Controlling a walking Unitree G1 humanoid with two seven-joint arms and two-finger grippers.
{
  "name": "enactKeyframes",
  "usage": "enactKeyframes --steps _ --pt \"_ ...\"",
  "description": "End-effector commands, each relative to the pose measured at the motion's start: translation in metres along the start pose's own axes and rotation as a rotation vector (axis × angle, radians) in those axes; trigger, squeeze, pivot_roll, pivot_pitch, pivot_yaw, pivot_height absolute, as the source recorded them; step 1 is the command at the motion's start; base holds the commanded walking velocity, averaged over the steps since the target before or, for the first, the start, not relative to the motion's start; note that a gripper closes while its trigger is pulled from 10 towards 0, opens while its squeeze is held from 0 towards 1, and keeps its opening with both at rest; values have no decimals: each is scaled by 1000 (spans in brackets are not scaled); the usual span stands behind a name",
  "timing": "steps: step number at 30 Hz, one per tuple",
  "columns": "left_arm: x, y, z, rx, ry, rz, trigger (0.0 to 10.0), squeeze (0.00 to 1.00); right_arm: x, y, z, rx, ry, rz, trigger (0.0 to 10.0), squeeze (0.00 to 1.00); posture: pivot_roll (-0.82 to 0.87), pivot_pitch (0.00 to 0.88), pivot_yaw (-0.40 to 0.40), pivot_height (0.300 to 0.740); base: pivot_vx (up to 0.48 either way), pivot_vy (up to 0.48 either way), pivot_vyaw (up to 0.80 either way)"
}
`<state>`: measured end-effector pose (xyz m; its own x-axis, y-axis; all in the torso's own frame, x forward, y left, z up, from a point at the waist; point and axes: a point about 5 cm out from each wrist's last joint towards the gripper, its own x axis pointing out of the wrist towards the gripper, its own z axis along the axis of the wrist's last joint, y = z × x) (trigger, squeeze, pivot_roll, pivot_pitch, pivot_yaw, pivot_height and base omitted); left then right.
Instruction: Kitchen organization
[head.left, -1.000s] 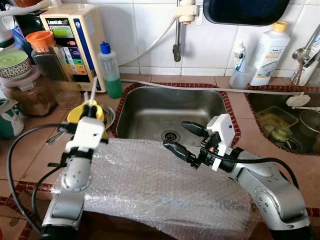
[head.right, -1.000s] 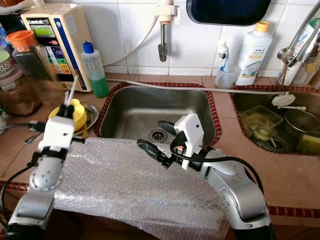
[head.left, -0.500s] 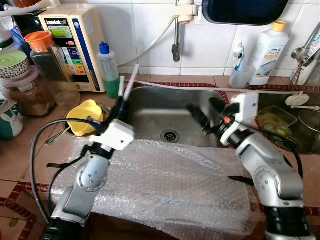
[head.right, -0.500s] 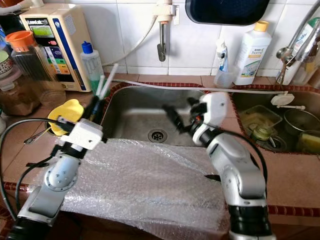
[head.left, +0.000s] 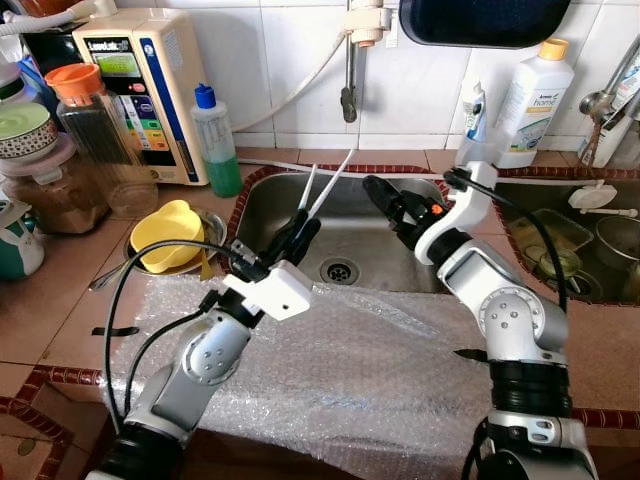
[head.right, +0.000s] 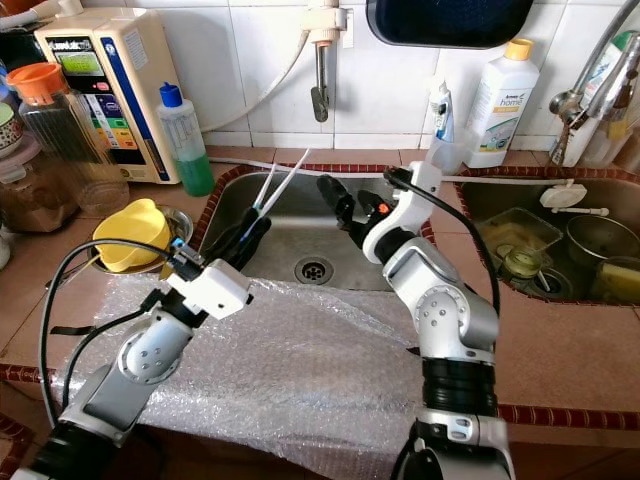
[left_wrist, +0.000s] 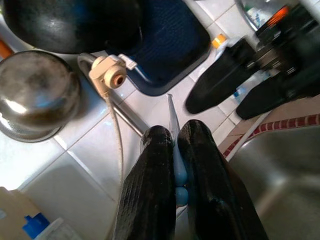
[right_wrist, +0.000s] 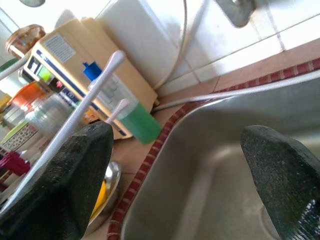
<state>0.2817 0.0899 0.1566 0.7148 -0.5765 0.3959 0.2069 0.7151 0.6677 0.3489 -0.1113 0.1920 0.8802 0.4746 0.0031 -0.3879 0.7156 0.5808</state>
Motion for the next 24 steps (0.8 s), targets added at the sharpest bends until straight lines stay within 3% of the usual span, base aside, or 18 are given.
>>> enactKeyframes --steps 1,4,12,24 --pt "2 0 1 16 -11 -13 10000 0 6 5 0 36 11 8 10000 0 23 0 53 740 0 0 0" --pt "4 5 -4 19 3 10 10000 0 16 11 -1 73 9 28 10000 0 29 0 50 740 0 0 0" --pt "8 7 -3 18 4 31 10000 0 28 17 6 60 -18 29 10000 0 38 0 44 740 0 0 0" --pt "7 13 -8 19 30 67 10000 0 14 -12 17 -89 -107 -209 10000 0 35 0 48 740 0 0 0"
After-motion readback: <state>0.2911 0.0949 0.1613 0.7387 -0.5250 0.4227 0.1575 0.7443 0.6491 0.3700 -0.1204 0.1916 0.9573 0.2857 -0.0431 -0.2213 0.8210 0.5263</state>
